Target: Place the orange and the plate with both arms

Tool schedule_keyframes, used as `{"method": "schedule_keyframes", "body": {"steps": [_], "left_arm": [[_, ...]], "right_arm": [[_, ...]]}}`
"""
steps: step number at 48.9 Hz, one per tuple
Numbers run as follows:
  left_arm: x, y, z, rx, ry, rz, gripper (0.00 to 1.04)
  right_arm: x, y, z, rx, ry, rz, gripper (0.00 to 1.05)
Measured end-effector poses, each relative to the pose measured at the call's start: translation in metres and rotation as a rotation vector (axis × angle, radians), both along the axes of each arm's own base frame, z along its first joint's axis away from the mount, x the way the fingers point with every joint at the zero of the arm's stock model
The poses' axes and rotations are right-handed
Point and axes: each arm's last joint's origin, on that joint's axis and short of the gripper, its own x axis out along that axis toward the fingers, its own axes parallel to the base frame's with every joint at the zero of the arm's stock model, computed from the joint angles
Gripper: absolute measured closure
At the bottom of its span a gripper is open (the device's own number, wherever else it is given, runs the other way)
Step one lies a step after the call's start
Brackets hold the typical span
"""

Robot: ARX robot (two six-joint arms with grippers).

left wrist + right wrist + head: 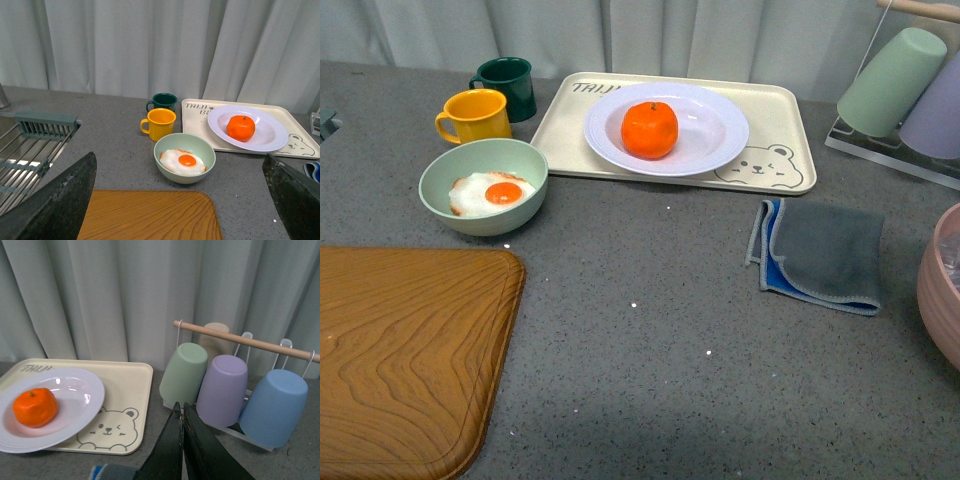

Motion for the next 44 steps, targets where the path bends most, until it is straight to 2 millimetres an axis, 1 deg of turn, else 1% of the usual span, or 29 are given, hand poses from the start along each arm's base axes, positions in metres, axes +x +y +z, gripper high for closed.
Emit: {"method": "schedule_keyframes", "body": {"steps": [3, 11, 16, 22, 34, 44], "left_arm": [[0.0, 0.0, 0.0, 0.0, 0.0, 0.0, 0.07], [0.0, 0.0, 0.0, 0.0, 0.0, 0.001, 0.07], [0.0, 0.0, 0.0, 0.0, 0.0, 0.0, 0.07], [0.0, 0.0, 0.0, 0.0, 0.0, 0.0, 0.07], [0.0, 0.0, 0.0, 0.0, 0.0, 0.0, 0.07], [0.0, 0.0, 0.0, 0.0, 0.0, 0.0, 0.07]], "right_arm": [[-0.014, -0.003, 0.003, 0.001, -0.014, 0.003, 1.04], [-0.037, -0.008, 0.003, 0.001, -0.014, 0.006, 1.04], [-0.05, -0.011, 0.003, 0.001, -0.011, 0.001, 1.04], [-0.064, -0.021, 0.003, 0.002, -0.011, 0.009, 1.04], [-0.088, -0.023, 0.003, 0.002, -0.01, 0.003, 1.04], [-0.102, -0.023, 0.004, 0.002, -0.013, 0.002, 1.04]]}}
